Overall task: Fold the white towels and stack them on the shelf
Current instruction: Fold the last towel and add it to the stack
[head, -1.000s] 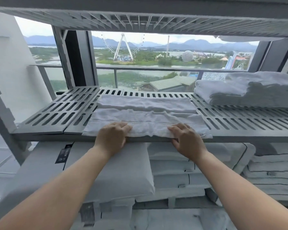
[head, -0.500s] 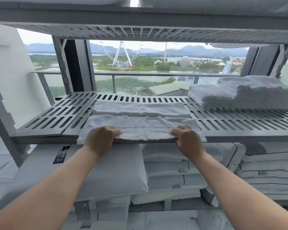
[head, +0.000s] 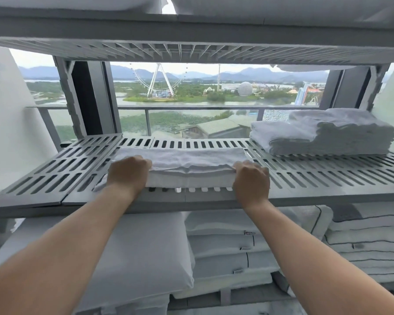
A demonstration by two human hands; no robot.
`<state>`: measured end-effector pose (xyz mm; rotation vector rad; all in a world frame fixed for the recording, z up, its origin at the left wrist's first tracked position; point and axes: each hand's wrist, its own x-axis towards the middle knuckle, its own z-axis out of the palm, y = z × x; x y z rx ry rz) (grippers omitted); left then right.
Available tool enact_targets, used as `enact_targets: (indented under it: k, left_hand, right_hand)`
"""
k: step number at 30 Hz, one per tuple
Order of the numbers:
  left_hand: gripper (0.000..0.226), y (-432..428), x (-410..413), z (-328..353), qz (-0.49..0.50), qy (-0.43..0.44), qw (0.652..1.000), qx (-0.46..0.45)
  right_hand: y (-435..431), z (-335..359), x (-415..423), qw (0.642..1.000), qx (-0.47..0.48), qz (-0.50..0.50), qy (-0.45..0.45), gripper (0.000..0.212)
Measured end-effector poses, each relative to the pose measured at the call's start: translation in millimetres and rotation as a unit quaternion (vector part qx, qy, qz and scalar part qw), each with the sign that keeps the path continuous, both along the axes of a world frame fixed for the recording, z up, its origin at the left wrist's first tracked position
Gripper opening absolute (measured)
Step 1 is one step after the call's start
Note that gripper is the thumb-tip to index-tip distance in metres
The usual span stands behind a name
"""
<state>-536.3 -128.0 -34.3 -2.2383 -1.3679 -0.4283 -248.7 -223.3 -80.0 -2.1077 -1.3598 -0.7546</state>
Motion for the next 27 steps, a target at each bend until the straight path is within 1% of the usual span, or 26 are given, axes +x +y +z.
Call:
enact_targets:
  k: [4, 6, 9, 11, 13, 15, 17, 18, 19, 21, 22, 23, 24, 25, 26, 27]
  left_hand:
    - [0.034, 43, 15, 11, -0.011, -0.004, 1.0, 0.025]
    - [0.033, 74, 22, 14, -0.024, -0.013, 0.999, 0.03]
    - [0.029, 129, 36, 19, -0.035, -0.009, 0.999, 0.012]
    - [0.03, 163, 44, 21, -0.041, 0.003, 0.999, 0.01]
    - [0.033, 193, 53, 21, -0.048, -0.004, 0.999, 0.006]
    - [0.04, 217, 61, 14, -0.044, 0.003, 0.998, -0.041]
    - [0.048, 234, 68, 1, -0.025, 0.005, 0.99, -0.137]
    - [0.051, 240, 70, -6, -0.018, -0.015, 0.981, -0.191]
    - [0.052, 246, 71, -11, -0.017, -0.041, 0.972, -0.231]
    - [0.057, 255, 73, -9, -0.03, -0.058, 0.962, -0.266]
    - [0.062, 258, 75, -7, -0.042, -0.056, 0.962, -0.263]
    - [0.067, 258, 79, -3, -0.058, -0.062, 0.966, -0.245]
    - [0.068, 256, 84, -1, -0.079, -0.076, 0.968, -0.224]
    - [0.065, 253, 91, 1, -0.105, -0.098, 0.968, -0.206]
    - [0.059, 248, 98, 1, -0.131, -0.125, 0.963, -0.198]
    - [0.05, 243, 107, -1, -0.151, -0.151, 0.955, -0.204]
  right_hand:
    - [49, 17, 13, 0.999, -0.011, -0.021, -0.029, 0.04]
    - [78, 25, 25, 0.999, -0.009, -0.028, -0.038, 0.037]
    - [126, 39, 41, 0.999, -0.01, -0.021, -0.044, 0.034]
    - [158, 44, 49, 0.999, -0.028, -0.017, -0.042, 0.031]
    - [186, 44, 60, 0.998, -0.054, -0.02, -0.03, 0.028]
    - [208, 37, 70, 0.993, -0.112, -0.031, -0.002, 0.027]
    - [224, 24, 77, 0.981, -0.191, -0.045, 0.016, 0.026]
    - [229, 16, 81, 0.977, -0.205, -0.049, 0.023, 0.026]
    - [234, 11, 83, 0.978, -0.201, -0.052, 0.03, 0.026]
    - [239, 8, 85, 0.986, -0.155, -0.052, 0.032, 0.03]
    - [240, 9, 84, 0.992, -0.121, -0.036, 0.014, 0.033]
    - [241, 9, 82, 0.997, -0.078, 0.001, -0.005, 0.032]
    - [242, 10, 79, 0.997, -0.045, 0.055, -0.013, 0.028]
    - [242, 9, 78, 0.992, -0.039, 0.117, -0.002, 0.022]
    - [242, 9, 76, 0.983, -0.065, 0.168, 0.026, 0.016]
    - [243, 9, 76, 0.971, -0.123, 0.195, 0.071, 0.018]
